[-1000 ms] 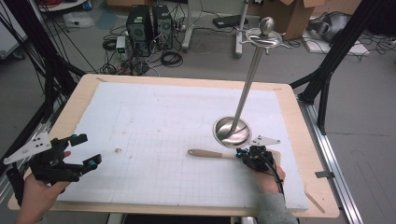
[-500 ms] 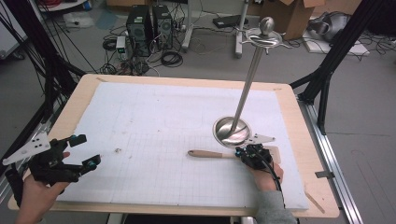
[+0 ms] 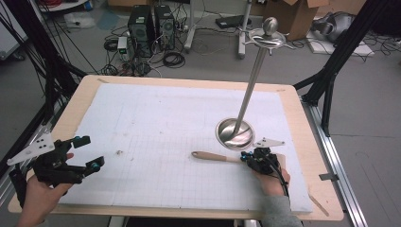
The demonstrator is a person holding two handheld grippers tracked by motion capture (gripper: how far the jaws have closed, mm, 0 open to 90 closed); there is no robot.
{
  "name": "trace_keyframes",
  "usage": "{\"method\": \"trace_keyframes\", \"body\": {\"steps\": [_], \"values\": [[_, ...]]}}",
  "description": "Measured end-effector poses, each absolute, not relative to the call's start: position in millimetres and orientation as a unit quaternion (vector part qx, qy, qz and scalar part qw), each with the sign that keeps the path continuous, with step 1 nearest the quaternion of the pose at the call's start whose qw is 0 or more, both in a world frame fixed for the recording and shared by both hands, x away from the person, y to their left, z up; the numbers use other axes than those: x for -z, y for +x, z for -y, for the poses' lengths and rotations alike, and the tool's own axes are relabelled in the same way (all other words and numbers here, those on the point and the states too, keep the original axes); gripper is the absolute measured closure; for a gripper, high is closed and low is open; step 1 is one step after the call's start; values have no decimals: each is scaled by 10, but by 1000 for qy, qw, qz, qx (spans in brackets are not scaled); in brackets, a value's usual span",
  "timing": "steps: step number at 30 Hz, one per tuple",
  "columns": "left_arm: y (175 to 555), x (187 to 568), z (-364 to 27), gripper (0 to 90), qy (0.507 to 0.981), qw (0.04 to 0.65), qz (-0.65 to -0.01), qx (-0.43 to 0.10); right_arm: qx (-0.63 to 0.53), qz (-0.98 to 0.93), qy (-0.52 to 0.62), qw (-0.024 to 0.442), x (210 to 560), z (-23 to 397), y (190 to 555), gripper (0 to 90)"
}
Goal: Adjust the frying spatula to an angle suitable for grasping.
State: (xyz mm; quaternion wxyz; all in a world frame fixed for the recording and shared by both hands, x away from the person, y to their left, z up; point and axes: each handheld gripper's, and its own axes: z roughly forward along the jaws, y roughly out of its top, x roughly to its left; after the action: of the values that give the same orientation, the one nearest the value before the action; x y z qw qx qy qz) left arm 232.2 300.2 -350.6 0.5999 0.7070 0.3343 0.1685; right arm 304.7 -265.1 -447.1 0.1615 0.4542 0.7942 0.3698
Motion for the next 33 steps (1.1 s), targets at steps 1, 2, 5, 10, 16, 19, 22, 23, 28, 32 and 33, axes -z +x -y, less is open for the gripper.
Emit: {"method": "trace_keyframes", "body": {"steps": [1,2,5,10,16,19,22,23,28,32,33], "values": [[2327,3504,-2997,35,707,600,-333,-168,-369,-794,455,161,4469,2656,3034,900],[2332,3501,-2993,35,708,600,-332,-168,-367,-795,455,163,4468,2664,3025,900],[2349,3499,-2975,36,708,601,-331,-167,-366,-794,456,165,4468,2680,2990,900],[2384,3494,-2943,35,708,603,-327,-164,-361,-795,458,168,4461,2708,2927,900],[2449,3479,-2890,36,710,608,-319,-159,-356,-797,457,173,4454,2755,2844,900],[2494,3478,-2845,35,712,608,-315,-154,-353,-797,458,174,4452,2784,2798,900],[2541,3481,-2789,35,717,608,-309,-149,-353,-796,460,173,4449,2820,2753,900],[2554,3481,-2769,35,717,609,-308,-147,-354,-796,460,174,4452,2832,2739,900],[2604,3466,-2707,35,718,611,-300,-142,-354,-795,460,178,4454,2860,2673,900],[2640,3466,-2680,35,718,614,-297,-139,-352,-795,461,176,4448,2872,2630,900],[2647,3465,-2677,35,719,613,-296,-139,-351,-795,461,176,4448,2878,2619,900]]}}
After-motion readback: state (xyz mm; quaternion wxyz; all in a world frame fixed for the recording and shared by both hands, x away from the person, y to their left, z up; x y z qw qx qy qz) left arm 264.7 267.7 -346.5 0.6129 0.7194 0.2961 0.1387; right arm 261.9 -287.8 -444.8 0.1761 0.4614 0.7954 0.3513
